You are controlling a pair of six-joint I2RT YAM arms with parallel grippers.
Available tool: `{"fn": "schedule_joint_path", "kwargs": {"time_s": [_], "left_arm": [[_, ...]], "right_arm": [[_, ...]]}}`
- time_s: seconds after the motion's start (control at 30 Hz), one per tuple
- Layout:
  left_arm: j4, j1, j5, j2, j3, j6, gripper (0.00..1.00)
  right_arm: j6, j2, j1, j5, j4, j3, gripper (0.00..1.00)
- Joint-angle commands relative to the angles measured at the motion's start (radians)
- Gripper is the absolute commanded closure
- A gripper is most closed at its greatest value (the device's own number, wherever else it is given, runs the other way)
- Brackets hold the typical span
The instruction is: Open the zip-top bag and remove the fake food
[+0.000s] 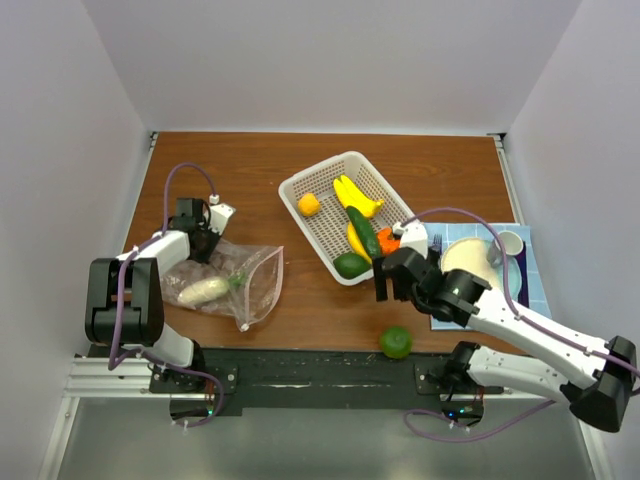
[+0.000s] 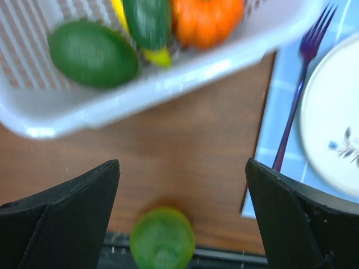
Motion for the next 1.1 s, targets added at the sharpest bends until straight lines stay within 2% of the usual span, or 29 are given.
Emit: {"fn": "schedule_joint_path", "kwargs": {"time_s": [0.0,0.1,0.23,0.37,0.47,0.63,0.73,0.83,0.87,0.97,1.0,1.07], "left_arm": [[-0.108,0.014,-0.013,0.047,-0.01,-0.008,1.0],[-0.117,0.014,-0.007,0.052,0.004,-0.014,1.0],[-0.124,0.014,-0.007,0.044,0.01,-0.014,1.0],[-0.128,0.014,-0.021,0.041,0.009,-0.004,1.0],[-0.14,0.014,-0.019,0.047,0.024,-0.002,1.0],[-0.146,0.014,-0.018,0.052,0.041,-0.007,1.0],[-0.141,0.014,-0.018,0.052,0.033,-0.007,1.0],[-0.134,0.014,-0.021,0.051,0.026,-0.004,1.0],[-0.132,0.014,-0.024,0.049,0.02,-0.002,1.0],[-0.126,0.014,-0.027,0.049,0.012,0.004,1.0],[-0.124,0.013,-0.028,0.049,0.012,0.006,1.0],[-0.126,0.013,-0.03,0.051,0.009,0.006,1.0]], "right_arm": [[0.306,0.019,0.104,-0.044,-0.156,-0.022,0.01],[0.473,0.072,0.185,-0.005,-0.213,-0.048,0.01],[0.557,0.069,0.213,-0.047,-0.133,-0.163,0.01],[0.653,0.043,0.252,-0.048,-0.153,-0.209,0.01],[0.679,0.051,0.275,-0.066,-0.139,-0.235,0.01],[0.655,0.155,0.309,-0.156,0.023,-0.287,0.01],[0.649,0.221,0.334,-0.16,0.051,-0.284,0.01],[0.641,0.218,0.337,-0.136,0.051,-0.281,0.01],[0.636,0.209,0.337,-0.124,0.04,-0.274,0.04],[0.583,0.151,0.337,-0.047,-0.009,-0.19,0.63],[0.555,0.145,0.337,-0.018,-0.038,-0.115,0.84],[0.45,0.172,0.332,0.096,-0.076,0.046,0.9]]}}
